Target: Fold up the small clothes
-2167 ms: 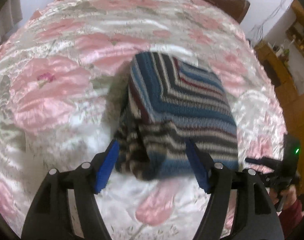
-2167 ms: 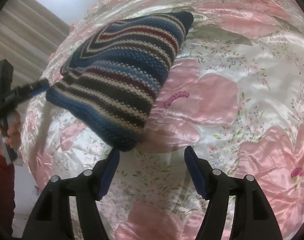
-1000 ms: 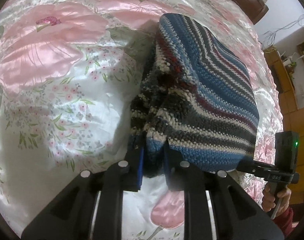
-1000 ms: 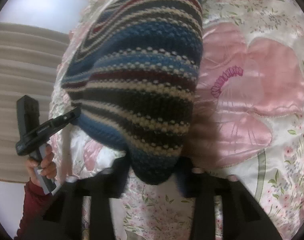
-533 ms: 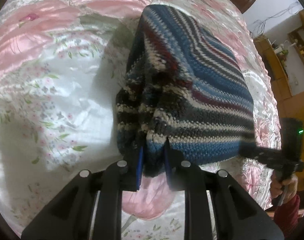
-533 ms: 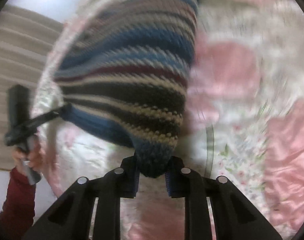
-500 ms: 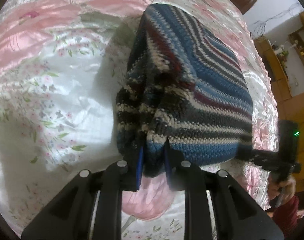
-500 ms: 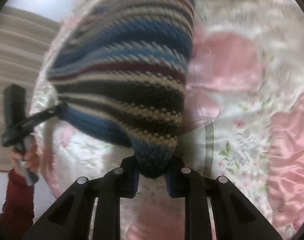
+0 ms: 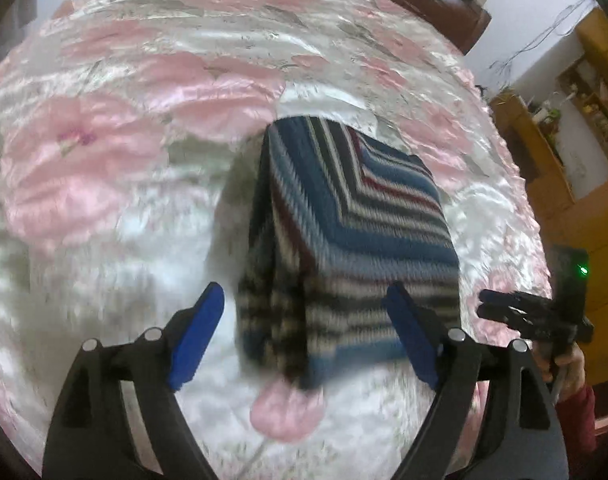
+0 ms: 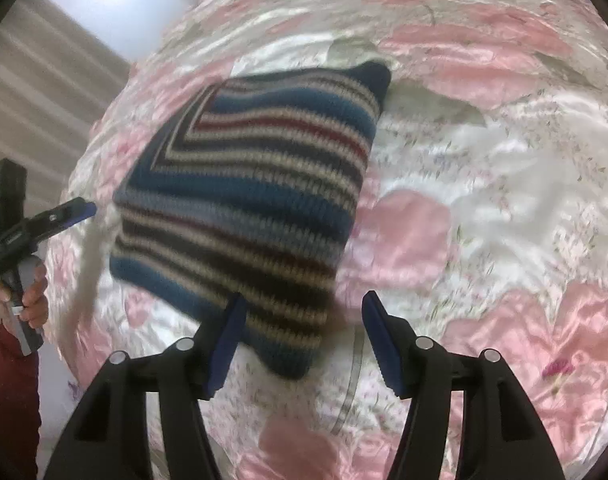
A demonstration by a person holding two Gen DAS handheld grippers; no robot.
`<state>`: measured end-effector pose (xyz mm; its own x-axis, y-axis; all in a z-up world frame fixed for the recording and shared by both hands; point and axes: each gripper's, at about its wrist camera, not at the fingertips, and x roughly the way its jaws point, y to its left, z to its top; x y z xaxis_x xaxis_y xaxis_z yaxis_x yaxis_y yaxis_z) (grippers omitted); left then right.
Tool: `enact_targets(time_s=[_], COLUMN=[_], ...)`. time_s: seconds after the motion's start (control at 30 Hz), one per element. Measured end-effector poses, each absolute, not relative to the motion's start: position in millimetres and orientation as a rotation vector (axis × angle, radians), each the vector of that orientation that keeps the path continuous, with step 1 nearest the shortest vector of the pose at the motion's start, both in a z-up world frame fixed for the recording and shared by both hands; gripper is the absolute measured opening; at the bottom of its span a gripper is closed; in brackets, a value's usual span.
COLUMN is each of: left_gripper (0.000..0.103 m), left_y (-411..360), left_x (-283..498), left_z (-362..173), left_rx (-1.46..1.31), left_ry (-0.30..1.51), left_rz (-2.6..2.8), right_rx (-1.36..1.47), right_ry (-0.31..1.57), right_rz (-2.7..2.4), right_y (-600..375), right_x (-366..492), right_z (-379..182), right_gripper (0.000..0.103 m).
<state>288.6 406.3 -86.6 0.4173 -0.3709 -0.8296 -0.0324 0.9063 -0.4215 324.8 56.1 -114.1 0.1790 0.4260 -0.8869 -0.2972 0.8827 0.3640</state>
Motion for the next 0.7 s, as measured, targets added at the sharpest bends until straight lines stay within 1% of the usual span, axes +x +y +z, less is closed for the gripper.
enact_targets(time_s=[0.13, 0.23, 0.27, 0.3, 0.33, 0.37, 0.4, 0.43, 0.57, 0.6, 0.7], left_gripper=[0.082, 0.081, 0.073, 0.047, 0.036, 0.029, 0.017, 0.011, 0.011, 0.011, 0.011], left_y=[401, 405, 404, 403, 399, 397, 395, 394, 394, 395, 401], left_x=[345, 373, 381, 386, 390, 394, 396, 396, 392, 392, 396], left_z=[-106, -122, -127, -131, -134, -137, -137, -134, -106, -105, -132], left_rx=[-0.419, -0.491, -0.512, -0.527, -0.547, -0.554, -0.539, -0.524, -0.491, -0.477, -0.429], left_ry=[1.19, 1.209, 1.218, 1.228, 1.242, 1.26, 1.257, 1.244, 1.119, 1.119, 1.199], left_rz=[-0.168, -0.156, -0.167, -0.165, -0.177, -0.184, -0.163, -0.158, -0.167, -0.153, -0.091], right_rx=[0.126, 0.146, 0.153, 0.155, 0.155, 0.154, 0.151, 0.146, 0.124, 0.124, 0.129], right_ry=[1.284, 1.285, 1.289, 1.29, 1.291, 1.295, 1.296, 1.296, 1.289, 1.288, 1.289], right_rz=[0.5, 0.501, 0.499, 0.498, 0.498, 0.499, 0.501, 0.503, 0.506, 0.509, 0.515], right_y=[62, 66, 65, 65, 66, 67, 65, 66, 70, 71, 73], right_x=[337, 346, 349, 350, 351, 352, 350, 350, 345, 344, 345], right_z=[-115, -121, -125, -126, -129, -133, -134, -136, -141, -142, -145], right_gripper=[0.061, 0.061, 0.061, 0.061, 0.061, 0.061, 0.061, 0.061, 0.061, 0.061, 0.061])
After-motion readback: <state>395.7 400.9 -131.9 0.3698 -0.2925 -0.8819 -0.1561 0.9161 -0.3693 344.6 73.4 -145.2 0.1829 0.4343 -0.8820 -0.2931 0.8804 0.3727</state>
